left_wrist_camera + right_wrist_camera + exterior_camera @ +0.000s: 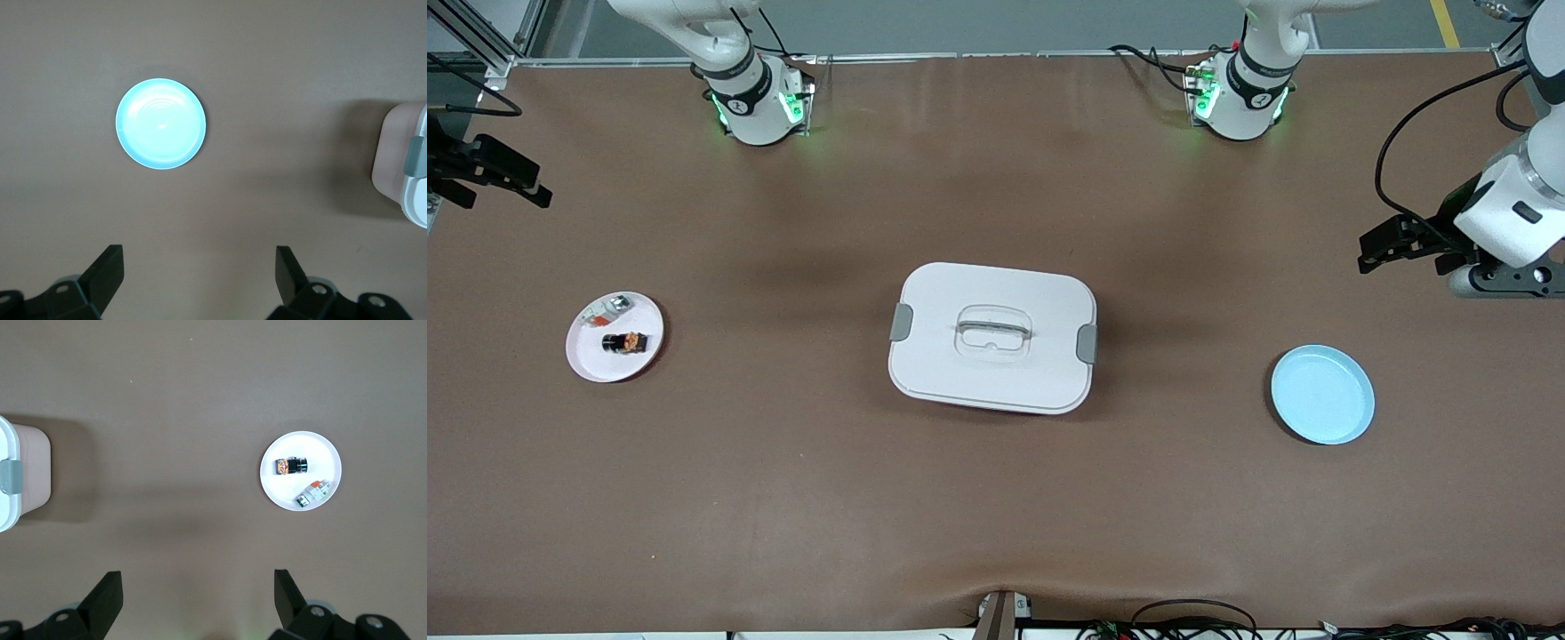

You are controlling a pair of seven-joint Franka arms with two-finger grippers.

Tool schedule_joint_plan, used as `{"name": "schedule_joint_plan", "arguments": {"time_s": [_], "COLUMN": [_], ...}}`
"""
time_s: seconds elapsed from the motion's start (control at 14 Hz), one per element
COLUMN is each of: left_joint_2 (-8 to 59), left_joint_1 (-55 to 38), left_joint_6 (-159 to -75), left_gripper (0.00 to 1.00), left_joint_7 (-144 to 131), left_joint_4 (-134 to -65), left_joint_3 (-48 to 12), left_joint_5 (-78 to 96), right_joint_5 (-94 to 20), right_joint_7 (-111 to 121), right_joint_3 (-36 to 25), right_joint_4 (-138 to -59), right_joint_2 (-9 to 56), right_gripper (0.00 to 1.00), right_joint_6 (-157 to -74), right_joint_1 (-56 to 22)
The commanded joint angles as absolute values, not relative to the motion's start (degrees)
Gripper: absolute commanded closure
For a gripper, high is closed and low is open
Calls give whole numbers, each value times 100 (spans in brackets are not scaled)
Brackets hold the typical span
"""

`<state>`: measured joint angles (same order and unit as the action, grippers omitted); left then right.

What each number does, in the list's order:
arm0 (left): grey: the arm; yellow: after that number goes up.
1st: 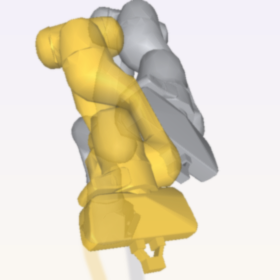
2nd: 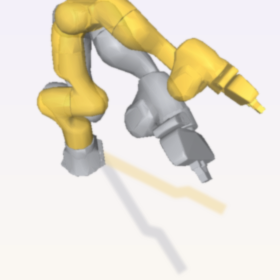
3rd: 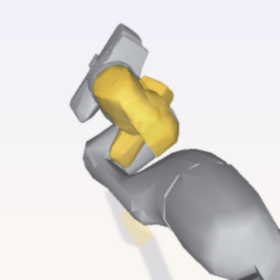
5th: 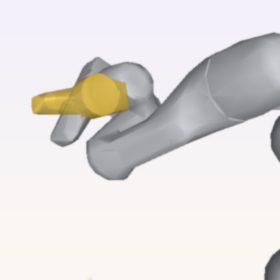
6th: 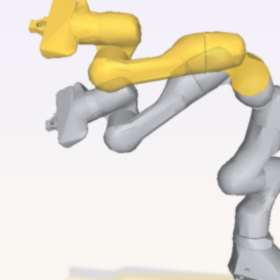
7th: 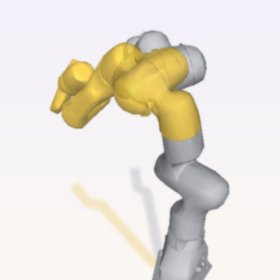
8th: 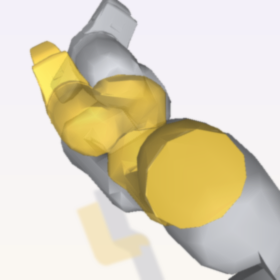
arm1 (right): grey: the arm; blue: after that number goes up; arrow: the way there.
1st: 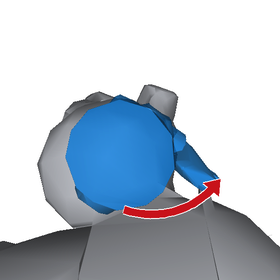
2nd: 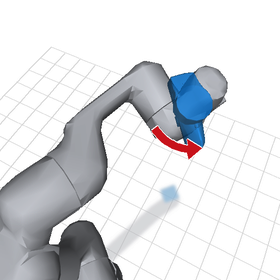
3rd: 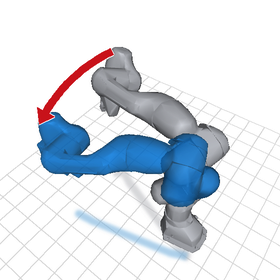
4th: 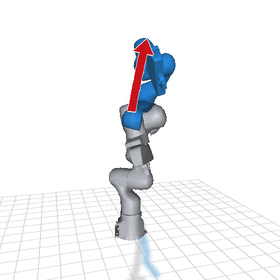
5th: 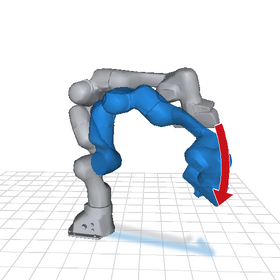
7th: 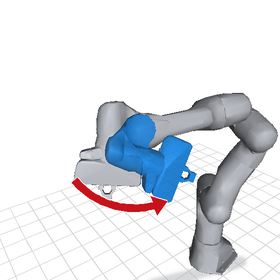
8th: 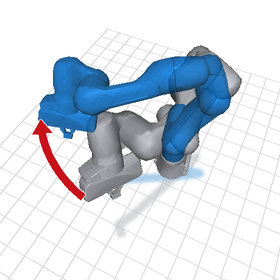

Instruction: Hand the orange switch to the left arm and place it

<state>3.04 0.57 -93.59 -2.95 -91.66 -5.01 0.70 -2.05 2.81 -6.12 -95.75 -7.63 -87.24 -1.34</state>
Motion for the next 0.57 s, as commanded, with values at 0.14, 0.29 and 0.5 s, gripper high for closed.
{"name": "schedule_joint_plan", "arguments": {"time_s": [0.14, 0.29, 0.5], "left_joint_2": [264, 264, 264], "left_joint_1": [97, 97, 88], "left_joint_6": [-9211, -9211, -9211], "left_gripper": [0, 0, 0], "left_joint_7": [-176, -167, -158], "left_joint_4": [-9141, -9132, -9123], "left_joint_3": [-527, -527, -527], "left_joint_5": [-26, -18, -26], "right_joint_5": [-158, -158, -149], "right_joint_7": [202, 202, 202], "right_joint_3": [-633, -642, -633], "right_joint_4": [-9589, -9589, -9589], "right_joint_2": [-791, -791, -791], "right_gripper": [0, 0, 0], "right_joint_6": [-8771, -8780, -8807], "right_joint_1": [-158, -158, -158]}}
